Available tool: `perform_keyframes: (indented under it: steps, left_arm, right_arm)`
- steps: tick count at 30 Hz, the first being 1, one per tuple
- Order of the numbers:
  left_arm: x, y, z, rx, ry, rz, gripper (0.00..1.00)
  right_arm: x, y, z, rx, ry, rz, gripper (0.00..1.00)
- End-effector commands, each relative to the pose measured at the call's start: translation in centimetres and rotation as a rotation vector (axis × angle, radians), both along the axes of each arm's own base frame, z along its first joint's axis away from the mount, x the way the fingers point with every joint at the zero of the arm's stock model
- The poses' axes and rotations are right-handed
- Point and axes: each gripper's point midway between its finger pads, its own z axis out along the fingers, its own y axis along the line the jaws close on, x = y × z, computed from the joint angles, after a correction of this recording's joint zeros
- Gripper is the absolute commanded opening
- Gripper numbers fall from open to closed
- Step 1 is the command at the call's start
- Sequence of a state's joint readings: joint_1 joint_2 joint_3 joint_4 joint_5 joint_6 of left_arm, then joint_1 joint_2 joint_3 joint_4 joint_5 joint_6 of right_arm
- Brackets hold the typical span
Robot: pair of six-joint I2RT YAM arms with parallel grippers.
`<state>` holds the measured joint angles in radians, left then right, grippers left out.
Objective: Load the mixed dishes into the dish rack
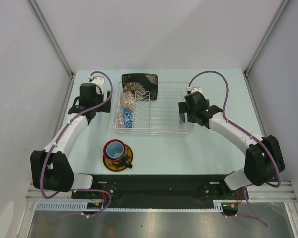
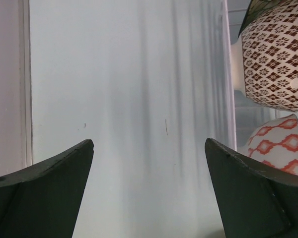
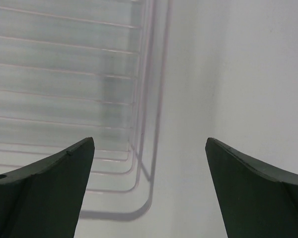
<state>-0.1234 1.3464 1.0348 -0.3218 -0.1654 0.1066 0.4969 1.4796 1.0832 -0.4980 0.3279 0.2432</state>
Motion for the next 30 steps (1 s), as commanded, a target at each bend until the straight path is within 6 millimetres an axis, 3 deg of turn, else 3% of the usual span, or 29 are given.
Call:
perform_keyframes:
  steps: [1,4,5,6,7,8,11,12,13,14,15,16,18,19,21,22,24,26,30]
  left_arm:
    - [-0.2,1.0,2.7,-0.04,-0.056,-0.001,0.99]
    - [-0.5,1.4,3.1,-0.06,-0.059,-0.006,0.99]
    - [-0.6,1.5,3.2,-0.065,-0.059,-0.006,0.99]
    - [-0.8,1.6,3.3,-0.074,-0.059,-0.008,0.99]
    - [-1.1,1.8,3.1,-0.089,-0.051,-0.011,0.99]
    - [-1.2,1.9,3.0,-0.096,-0.049,-0.007,0.99]
    - [-1.7,2.3,3.2,-0.129,-0.054,-0.006,0.99]
    - [-1.8,2.4,3.2,-0.136,-0.055,-0.001,0.99]
    - [-2.1,2.3,3.4,-0.146,-0.061,-0.006,1.0]
    - [-2.4,2.3,3.6,-0.149,-0.067,-0.007,1.0]
    - [-2.6,2.3,3.7,-0.151,-0.072,-0.008,1.0]
    - [-3.0,2.3,4.1,-0.153,-0.09,-0.012,1.0]
    - [-3.4,2.4,4.4,-0.151,-0.104,-0.01,0.99]
    - [-3.7,2.5,4.4,-0.151,-0.107,-0.009,1.0]
    - [-3.8,2.6,4.5,-0.157,-0.115,-0.005,1.0]
    - [-4.0,2.7,4.3,-0.16,-0.114,-0.004,0.99]
    - [-4.1,2.8,4.2,-0.165,-0.119,-0.003,1.0]
    - [-4.2,3.0,3.8,-0.17,-0.109,0.002,1.0]
    - [-4.0,3.5,3.3,-0.179,-0.104,0.011,1.0]
  right_arm:
    - [-0.9,0.9,5.5,-0.066,-0.147,0.018,1.0]
    - [-2.3,3.5,8.7,-0.058,-0.199,0.077,1.0]
    - [-3.5,5.3,9.6,-0.023,-0.203,0.115,1.0]
    - [-3.9,7.7,12.9,0.093,-0.244,0.157,1.0]
    - [-4.9,10.0,14.5,0.189,-0.25,0.229,1.0]
    - [-7.1,14.7,16.9,0.37,-0.261,0.388,1.0]
    - [-11.5,20.6,20.2,0.65,-0.202,0.717,1.0]
    - [-11.1,21.0,20.0,0.677,-0.164,0.725,1.0]
    - [-10.0,22.8,19.8,0.671,-0.128,0.731,1.0]
    - [-9.4,22.6,18.1,0.581,-0.078,0.669,1.0]
    - [-11.1,24.6,18.0,0.49,-0.09,0.757,1.0]
    - [-10.4,27.1,19.2,0.457,-0.122,0.782,1.0]
    - [-11.8,29.4,18.7,0.403,-0.081,0.832,1.0]
    - [-12.5,31.3,17.5,0.379,-0.027,0.867,0.9]
    - [-12.9,32.9,15.3,0.355,0.057,0.895,0.71]
    - [-13.1,33.8,13.1,0.326,0.127,0.905,0.55]
    - [-14.5,34.7,11.6,0.315,0.193,0.955,0.52]
    - [-16.0,35.1,10.2,0.267,0.226,0.997,0.57]
    - [-17.7,34.0,8.5,0.23,0.297,1.016,0.56]
